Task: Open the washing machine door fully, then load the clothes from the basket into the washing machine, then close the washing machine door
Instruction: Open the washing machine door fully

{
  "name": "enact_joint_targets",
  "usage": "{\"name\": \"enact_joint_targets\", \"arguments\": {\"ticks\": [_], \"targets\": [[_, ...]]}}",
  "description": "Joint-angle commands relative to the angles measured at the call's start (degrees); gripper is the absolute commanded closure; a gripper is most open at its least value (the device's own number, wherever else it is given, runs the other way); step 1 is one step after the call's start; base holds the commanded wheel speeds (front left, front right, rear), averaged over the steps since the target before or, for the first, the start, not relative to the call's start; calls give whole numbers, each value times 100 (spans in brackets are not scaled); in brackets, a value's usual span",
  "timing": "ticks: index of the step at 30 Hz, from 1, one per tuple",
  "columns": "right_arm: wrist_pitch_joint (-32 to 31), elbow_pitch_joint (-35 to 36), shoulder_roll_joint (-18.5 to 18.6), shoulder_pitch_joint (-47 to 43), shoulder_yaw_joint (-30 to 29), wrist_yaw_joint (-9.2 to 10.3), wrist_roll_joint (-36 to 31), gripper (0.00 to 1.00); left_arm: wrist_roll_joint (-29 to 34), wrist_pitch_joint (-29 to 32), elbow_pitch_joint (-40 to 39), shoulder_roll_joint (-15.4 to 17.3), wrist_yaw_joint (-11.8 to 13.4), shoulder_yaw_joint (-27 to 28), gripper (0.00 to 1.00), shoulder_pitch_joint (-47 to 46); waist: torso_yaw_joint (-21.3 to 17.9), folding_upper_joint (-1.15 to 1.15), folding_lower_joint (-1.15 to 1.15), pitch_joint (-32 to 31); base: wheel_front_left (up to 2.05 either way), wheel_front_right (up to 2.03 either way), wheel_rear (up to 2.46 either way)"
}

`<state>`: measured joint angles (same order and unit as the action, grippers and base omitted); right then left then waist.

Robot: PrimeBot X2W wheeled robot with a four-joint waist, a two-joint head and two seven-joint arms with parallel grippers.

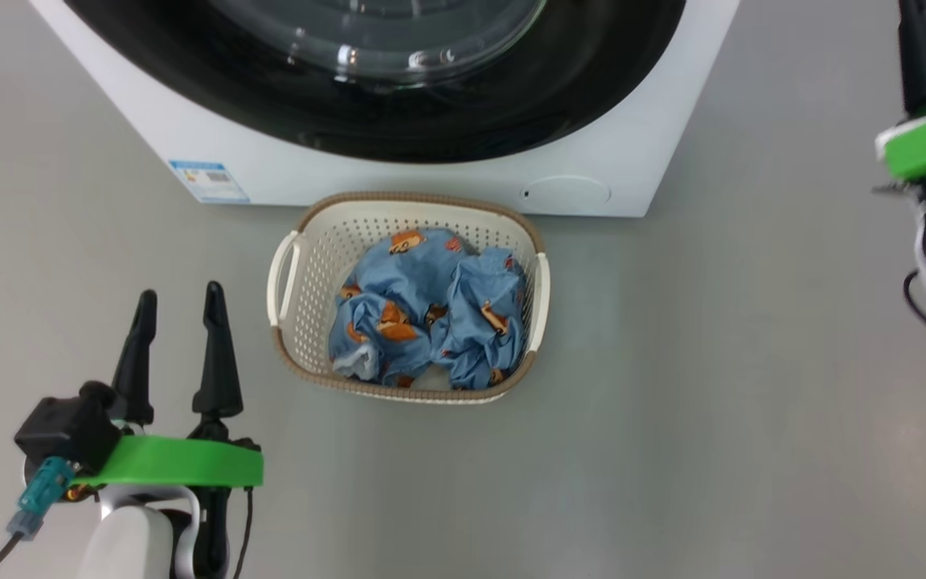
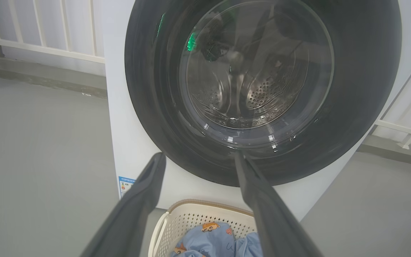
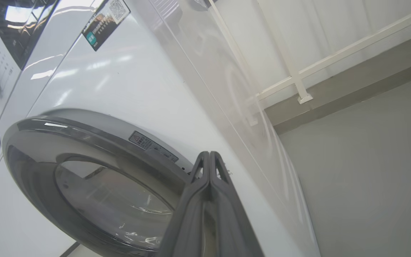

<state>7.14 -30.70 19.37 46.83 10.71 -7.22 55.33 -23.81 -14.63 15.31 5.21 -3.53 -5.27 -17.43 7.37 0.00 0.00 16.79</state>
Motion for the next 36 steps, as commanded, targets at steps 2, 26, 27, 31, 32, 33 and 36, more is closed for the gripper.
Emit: {"name": "enact_joint_targets", "arguments": {"ticks": [2, 26, 27, 31, 32, 33, 36], "targets": [[-490, 84, 93, 365, 15, -26, 690, 100, 121, -37, -180, 43, -58, 242, 0, -203, 152, 0, 0, 242, 0, 0, 0], [-3414, -1024, 300, 2470, -266, -26, 3033, 100, 187, -37, -197, -222, -318, 486, 0, -540, 702, 0, 0, 1038, 0, 0, 0], [-3462, -1060, 302, 2531, -244, -26, 3028, 100, 183, -37, -195, -224, -324, 492, 0, -551, 722, 0, 0, 1056, 0, 0, 0], [-3663, -1237, 277, 2747, -134, -26, 2995, 100, 160, -37, -192, -230, -343, 474, 0, -574, 789, 0, 0, 1099, 0, 0, 0], [-3709, -1268, 270, 2799, -111, -26, 2989, 100, 134, -37, -199, -231, -346, 457, 0, -575, 810, 0, 0, 1109, 0, 0, 0], [-3759, -1279, 260, 2848, -88, -26, 2988, 100, 109, -37, -204, -231, -348, 442, 0, -576, 832, 0, 0, 1118, 0, 0, 0], [-3851, -1329, 253, 2962, -71, -26, 3005, 100, 40, -37, -208, -232, -351, 402, 0, -581, 915, 0, 0, 1144, 0, 0, 0]]}}
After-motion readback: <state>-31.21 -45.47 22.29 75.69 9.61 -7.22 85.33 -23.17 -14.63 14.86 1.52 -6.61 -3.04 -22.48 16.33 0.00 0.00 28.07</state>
